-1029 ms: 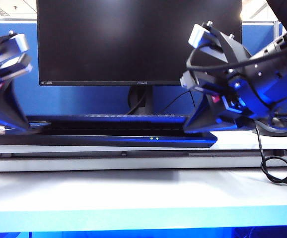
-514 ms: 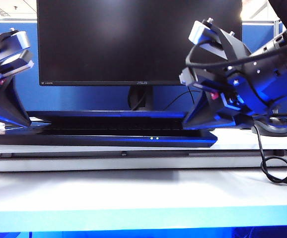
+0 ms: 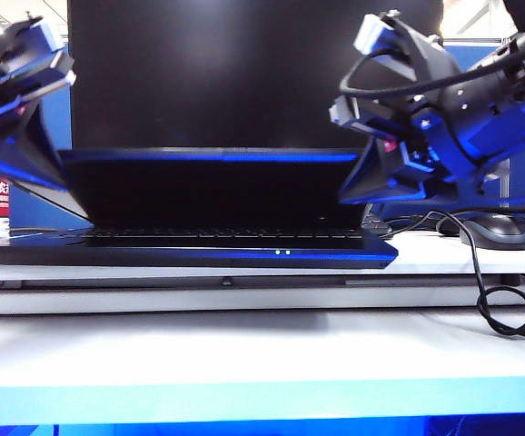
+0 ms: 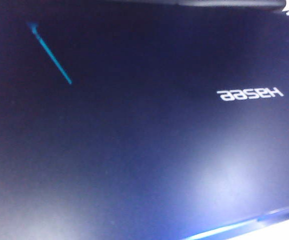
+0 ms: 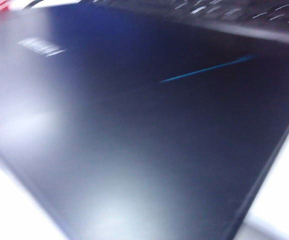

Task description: Open the lid of the black laptop.

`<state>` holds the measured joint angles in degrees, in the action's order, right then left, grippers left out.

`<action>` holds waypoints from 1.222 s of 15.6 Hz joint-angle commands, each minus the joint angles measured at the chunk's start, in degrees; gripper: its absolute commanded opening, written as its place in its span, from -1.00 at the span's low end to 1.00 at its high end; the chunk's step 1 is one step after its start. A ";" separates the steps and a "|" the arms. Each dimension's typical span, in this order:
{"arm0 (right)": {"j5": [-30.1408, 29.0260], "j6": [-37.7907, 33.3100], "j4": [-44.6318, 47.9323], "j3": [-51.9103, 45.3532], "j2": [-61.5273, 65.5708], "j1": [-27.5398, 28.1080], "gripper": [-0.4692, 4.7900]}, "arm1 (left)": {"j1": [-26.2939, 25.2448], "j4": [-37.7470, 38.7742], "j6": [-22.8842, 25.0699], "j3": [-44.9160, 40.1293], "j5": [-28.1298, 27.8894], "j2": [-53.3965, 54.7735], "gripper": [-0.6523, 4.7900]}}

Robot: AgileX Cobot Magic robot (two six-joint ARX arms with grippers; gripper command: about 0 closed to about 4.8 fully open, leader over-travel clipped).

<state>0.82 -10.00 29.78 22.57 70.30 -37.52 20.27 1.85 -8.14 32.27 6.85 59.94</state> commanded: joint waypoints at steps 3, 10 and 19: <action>-2.45 1.46 4.66 3.52 -0.31 2.69 -0.85 | -0.13 -7.69 1.31 1.27 -1.55 -0.33 -0.68; -2.49 4.83 2.43 10.80 -0.31 2.89 -0.85 | -0.13 -11.87 4.13 3.21 -3.43 -0.24 -0.68; -2.43 7.10 3.67 12.90 -0.28 2.91 -0.85 | -0.15 -16.00 6.40 6.12 -4.13 1.60 -0.68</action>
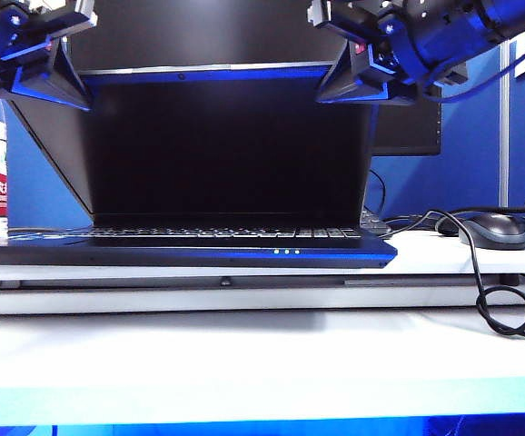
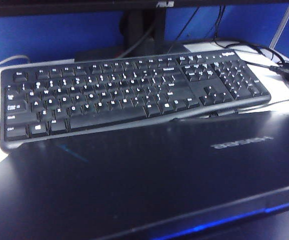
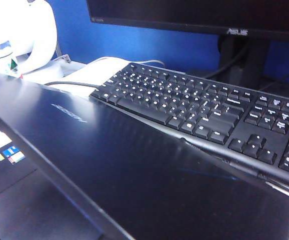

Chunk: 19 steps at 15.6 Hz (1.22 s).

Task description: Open the lid of the black laptop.

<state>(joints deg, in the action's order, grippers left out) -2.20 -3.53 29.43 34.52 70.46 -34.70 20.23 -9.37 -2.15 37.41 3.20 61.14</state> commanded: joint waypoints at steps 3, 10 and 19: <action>0.68 2.40 3.21 3.06 -0.42 0.09 -0.85 | -0.11 -7.52 0.42 1.07 -0.48 0.39 -0.68; 0.35 5.09 1.29 7.15 -0.37 2.14 -0.85 | -0.13 -12.24 1.75 4.50 -0.46 3.89 -0.68; -1.81 5.27 2.10 8.63 0.57 5.66 -0.85 | -0.13 -13.11 5.38 11.15 -0.24 7.30 -0.68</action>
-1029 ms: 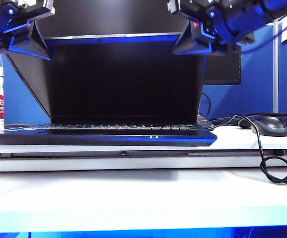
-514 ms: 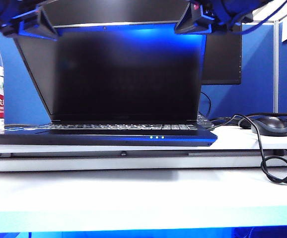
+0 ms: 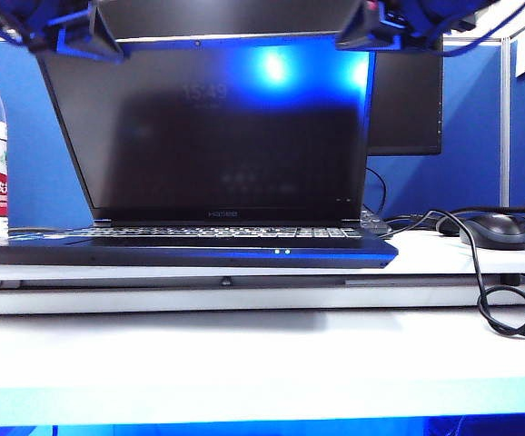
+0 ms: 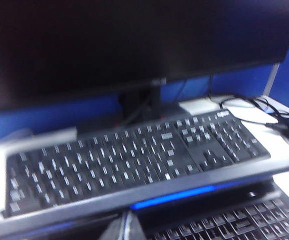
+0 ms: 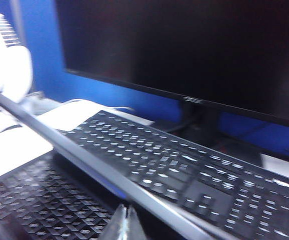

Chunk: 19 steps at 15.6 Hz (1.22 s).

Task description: Open the lid of the black laptop.

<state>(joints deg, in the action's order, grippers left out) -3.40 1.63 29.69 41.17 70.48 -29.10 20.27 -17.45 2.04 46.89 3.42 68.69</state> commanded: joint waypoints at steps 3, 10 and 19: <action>-1.99 0.13 0.87 6.93 4.15 0.07 -0.85 | -1.01 -5.44 1.36 2.47 -0.63 0.39 -0.68; -2.82 1.90 1.11 13.35 10.86 0.35 -0.85 | -3.04 -5.42 0.87 4.85 2.05 2.75 -0.68; -3.34 3.52 1.03 18.01 13.81 2.84 -0.85 | -3.04 -1.64 -3.76 5.84 10.91 -0.68 -0.68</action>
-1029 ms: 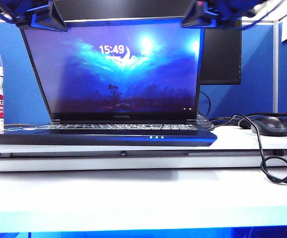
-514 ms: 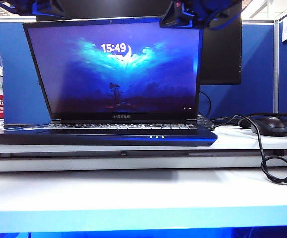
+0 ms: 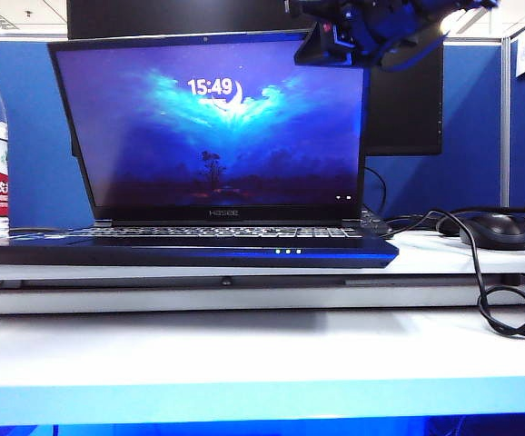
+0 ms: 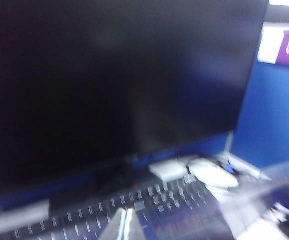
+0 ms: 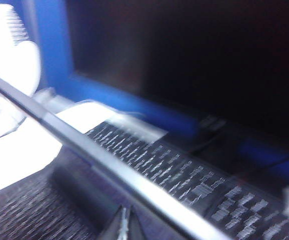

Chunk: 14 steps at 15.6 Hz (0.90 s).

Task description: Open the lid of the black laptop.

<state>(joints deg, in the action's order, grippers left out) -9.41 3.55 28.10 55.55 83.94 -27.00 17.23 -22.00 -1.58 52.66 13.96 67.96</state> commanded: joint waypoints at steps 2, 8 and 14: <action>2.36 2.67 1.38 6.10 1.01 0.74 -0.85 | 0.00 2.99 0.81 0.07 0.13 0.83 -0.68; 1.75 2.91 0.74 8.24 3.06 0.74 -0.85 | -0.07 -2.82 5.27 0.15 -6.86 8.59 -0.68; 1.77 5.27 0.74 8.26 3.50 0.98 -0.85 | -4.13 -8.00 1.86 1.68 -4.44 13.22 -0.68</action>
<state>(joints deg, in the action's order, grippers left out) -9.61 8.62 25.58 63.05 87.42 -26.46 13.52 -27.70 1.41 53.84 8.62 81.30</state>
